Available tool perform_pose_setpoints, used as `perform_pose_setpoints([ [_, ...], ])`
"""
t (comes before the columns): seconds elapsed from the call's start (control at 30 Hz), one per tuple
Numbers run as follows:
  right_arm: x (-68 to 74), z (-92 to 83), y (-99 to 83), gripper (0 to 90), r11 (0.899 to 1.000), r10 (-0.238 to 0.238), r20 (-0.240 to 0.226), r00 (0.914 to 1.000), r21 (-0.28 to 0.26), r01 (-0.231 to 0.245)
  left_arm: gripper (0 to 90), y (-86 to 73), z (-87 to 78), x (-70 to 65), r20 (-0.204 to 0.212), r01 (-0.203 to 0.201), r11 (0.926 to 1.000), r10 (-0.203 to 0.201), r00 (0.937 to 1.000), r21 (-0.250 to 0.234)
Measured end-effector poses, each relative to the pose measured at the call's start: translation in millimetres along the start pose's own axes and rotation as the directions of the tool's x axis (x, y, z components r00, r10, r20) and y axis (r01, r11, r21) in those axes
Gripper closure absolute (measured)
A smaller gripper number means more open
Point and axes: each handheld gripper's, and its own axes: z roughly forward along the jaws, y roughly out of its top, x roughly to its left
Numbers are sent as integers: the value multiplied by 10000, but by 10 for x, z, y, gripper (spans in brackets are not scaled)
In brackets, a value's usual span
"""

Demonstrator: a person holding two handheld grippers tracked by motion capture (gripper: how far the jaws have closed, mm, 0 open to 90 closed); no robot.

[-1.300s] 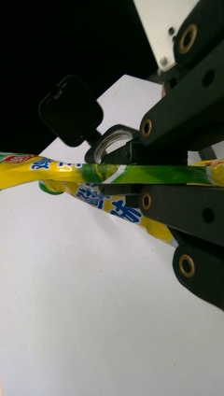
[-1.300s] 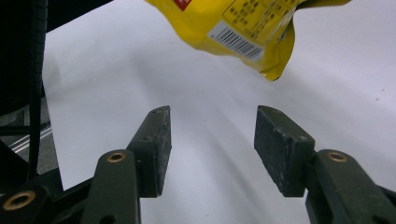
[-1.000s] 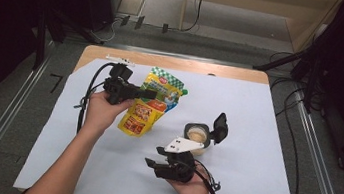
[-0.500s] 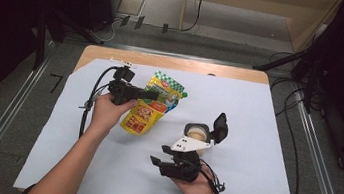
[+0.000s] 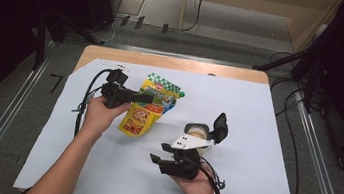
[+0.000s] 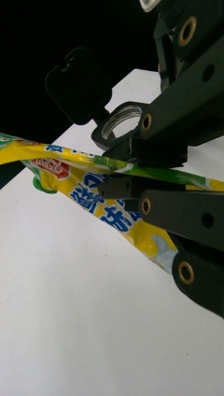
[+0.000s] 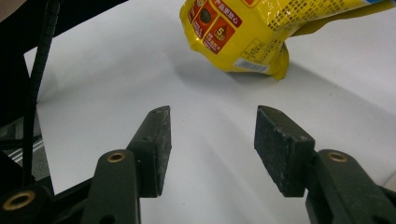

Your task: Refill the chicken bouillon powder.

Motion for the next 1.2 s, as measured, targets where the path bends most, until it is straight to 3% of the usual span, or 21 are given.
perform_pose_setpoints([
  [0.2, 5, 20, 46, 476, 9999, -102, -95, 9999, -21, 102, 858, -66, -82, -29, -36, -95, 9999, 95, 9999, 46],
  [0.37, -1, 37, 80, 476, 9999, -154, -205, 9997, -48, 153, 849, -138, -163, -8, 245, 119, 9999, -119, 9996, 28],
  [0.6, -12, 69, 121, 476, 9997, -252, -295, 9992, -61, 251, 843, -234, -292, -16, -77, 84, 10000, -84, 9999, -10],
  [0.8, -4, 94, 155, 476, 9995, -309, -394, 9987, -52, 308, 828, -309, -416, -17, -242, -55, 10000, 54, 9997, -35],
  [1.0, 9, 125, 175, 476, 9992, -403, -474, 9981, -16, 403, 789, -342, -550, -31, -86, -219, 9989, 215, 9997, -415],
  [1.07, 11, 136, 175, 476, 9992, -400, -484, 9980, 3, 401, 778, -354, -578, -48, -65, -472, 9982, 470, 9989, -364],
  [1.2, 15, 136, 180, 476, 9990, -437, -482, 9979, -22, 436, 718, -366, -600, -73, -112, -533, 9981, 530, 9985, -308],
])
